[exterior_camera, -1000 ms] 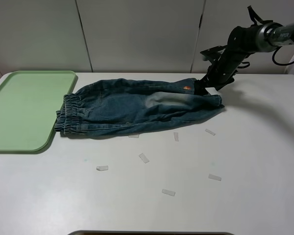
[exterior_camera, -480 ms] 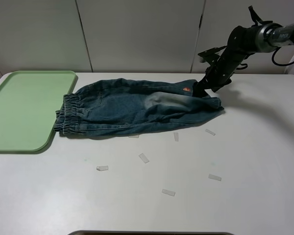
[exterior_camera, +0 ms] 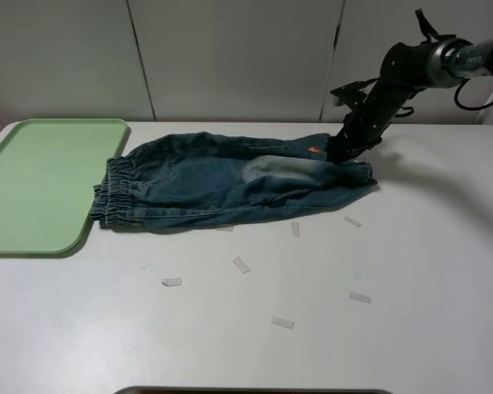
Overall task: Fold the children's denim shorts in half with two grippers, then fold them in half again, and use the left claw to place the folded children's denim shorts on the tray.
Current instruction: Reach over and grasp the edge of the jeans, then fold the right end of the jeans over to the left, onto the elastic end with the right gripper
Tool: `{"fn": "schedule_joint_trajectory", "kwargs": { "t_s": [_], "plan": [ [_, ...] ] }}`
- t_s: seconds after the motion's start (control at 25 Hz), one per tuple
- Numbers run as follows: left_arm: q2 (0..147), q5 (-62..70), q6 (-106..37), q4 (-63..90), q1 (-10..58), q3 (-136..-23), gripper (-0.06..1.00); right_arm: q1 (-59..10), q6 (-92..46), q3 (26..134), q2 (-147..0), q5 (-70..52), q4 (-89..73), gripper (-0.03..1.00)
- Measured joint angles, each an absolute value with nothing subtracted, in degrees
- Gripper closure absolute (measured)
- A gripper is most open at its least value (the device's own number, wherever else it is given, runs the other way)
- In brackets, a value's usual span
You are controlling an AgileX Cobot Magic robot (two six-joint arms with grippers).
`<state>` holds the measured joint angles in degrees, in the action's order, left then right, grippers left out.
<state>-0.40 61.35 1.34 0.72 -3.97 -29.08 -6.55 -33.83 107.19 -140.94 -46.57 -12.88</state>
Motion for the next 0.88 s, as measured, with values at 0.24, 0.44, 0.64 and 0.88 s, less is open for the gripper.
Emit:
{"fn": "schedule_joint_trajectory", "kwargs": {
  "t_s": [0.24, 0.44, 0.64, 0.88],
  "plan": [
    [-0.4, 61.35, 1.34, 0.72, -3.97, -29.08, 0.02, -6.6, -33.62, 107.19, -140.94, -48.72, -14.86, 0.76],
    [-0.4, 61.35, 1.34, 0.72, -3.97, -29.08, 0.02, -6.78, -33.52, 107.19, -140.94, -49.53, -15.73, 0.95],
    [-0.4, 61.35, 1.34, 0.72, -3.97, -29.08, 0.02, -6.78, -32.8, 107.19, -140.88, -49.58, -15.36, 0.95],
    [-0.4, 61.35, 1.29, 0.72, -3.97, -29.08, 0.02, -7.73, -26.79, 106.89, -139.22, -50.01, -9.66, 0.95]
  ]
}}
